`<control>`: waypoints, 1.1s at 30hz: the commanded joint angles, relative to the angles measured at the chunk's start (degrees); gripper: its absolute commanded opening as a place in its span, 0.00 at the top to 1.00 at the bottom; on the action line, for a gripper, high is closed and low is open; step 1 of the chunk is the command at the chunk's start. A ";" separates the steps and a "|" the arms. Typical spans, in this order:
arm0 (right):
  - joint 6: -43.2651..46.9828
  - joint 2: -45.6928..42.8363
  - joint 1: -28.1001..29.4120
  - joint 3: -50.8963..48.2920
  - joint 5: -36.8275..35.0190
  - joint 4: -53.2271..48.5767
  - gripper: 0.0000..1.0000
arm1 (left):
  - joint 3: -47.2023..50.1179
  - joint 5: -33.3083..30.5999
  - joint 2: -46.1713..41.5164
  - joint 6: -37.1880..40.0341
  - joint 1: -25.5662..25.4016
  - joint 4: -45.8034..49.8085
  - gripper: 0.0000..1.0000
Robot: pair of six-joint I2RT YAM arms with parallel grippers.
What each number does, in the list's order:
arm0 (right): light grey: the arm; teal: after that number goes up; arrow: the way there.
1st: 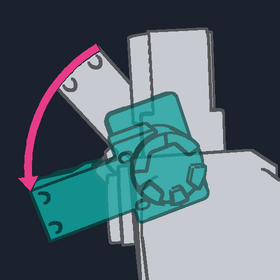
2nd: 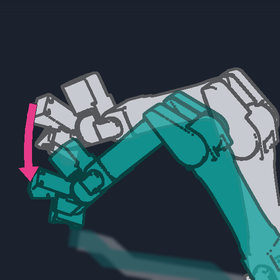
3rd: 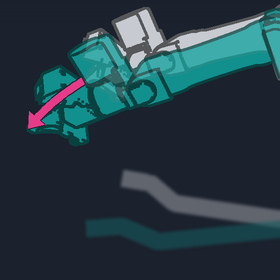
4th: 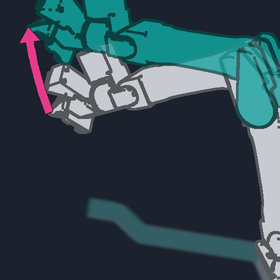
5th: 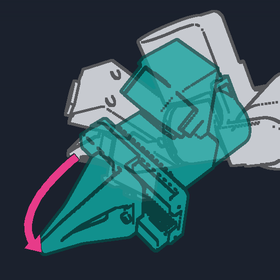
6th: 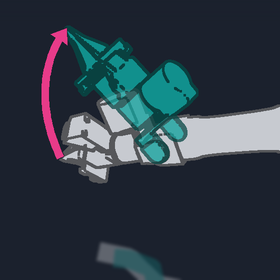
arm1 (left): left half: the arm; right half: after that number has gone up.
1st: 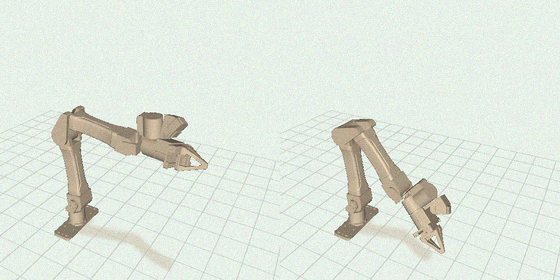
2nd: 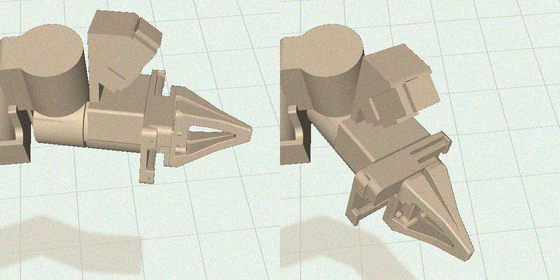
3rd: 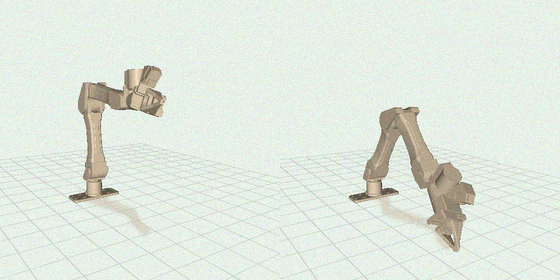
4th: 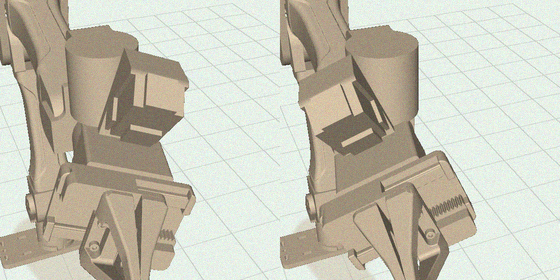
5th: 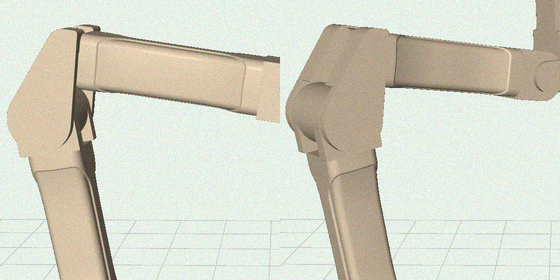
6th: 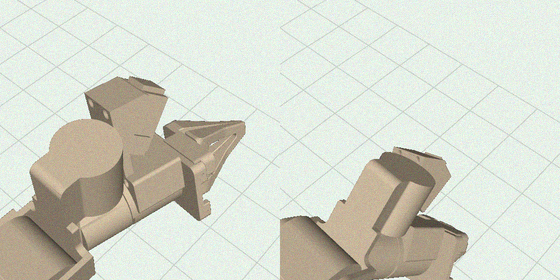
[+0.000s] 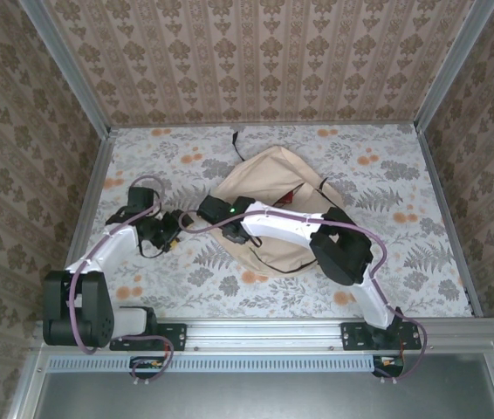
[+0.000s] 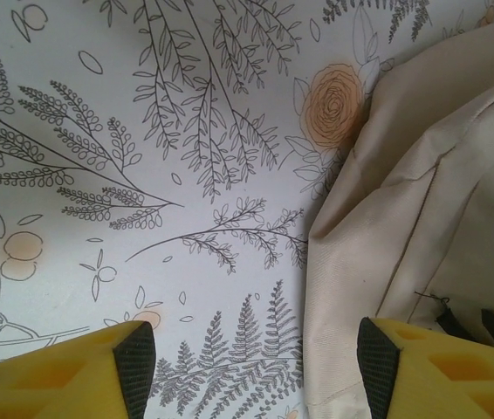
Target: Pack the student bag
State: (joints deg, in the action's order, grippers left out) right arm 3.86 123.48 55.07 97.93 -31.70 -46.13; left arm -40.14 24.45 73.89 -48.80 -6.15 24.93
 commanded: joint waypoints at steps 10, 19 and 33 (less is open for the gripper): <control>5.42 1.74 0.21 0.19 -10.02 0.21 0.71 | 0.24 1.04 0.56 0.39 0.44 0.39 0.34; 1.54 -6.94 0.21 -3.63 -9.85 7.69 0.94 | 0.24 2.74 0.46 -0.49 0.20 -1.01 0.33; -5.79 -15.48 -1.62 -10.53 -8.31 11.51 1.00 | -1.54 8.98 4.39 -6.23 -9.40 -14.34 0.38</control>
State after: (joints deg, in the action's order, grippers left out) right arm 1.37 112.29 54.33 88.79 -40.40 -36.56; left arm -40.25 30.09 76.79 -51.96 -13.02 16.73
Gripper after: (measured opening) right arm 0.062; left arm 0.623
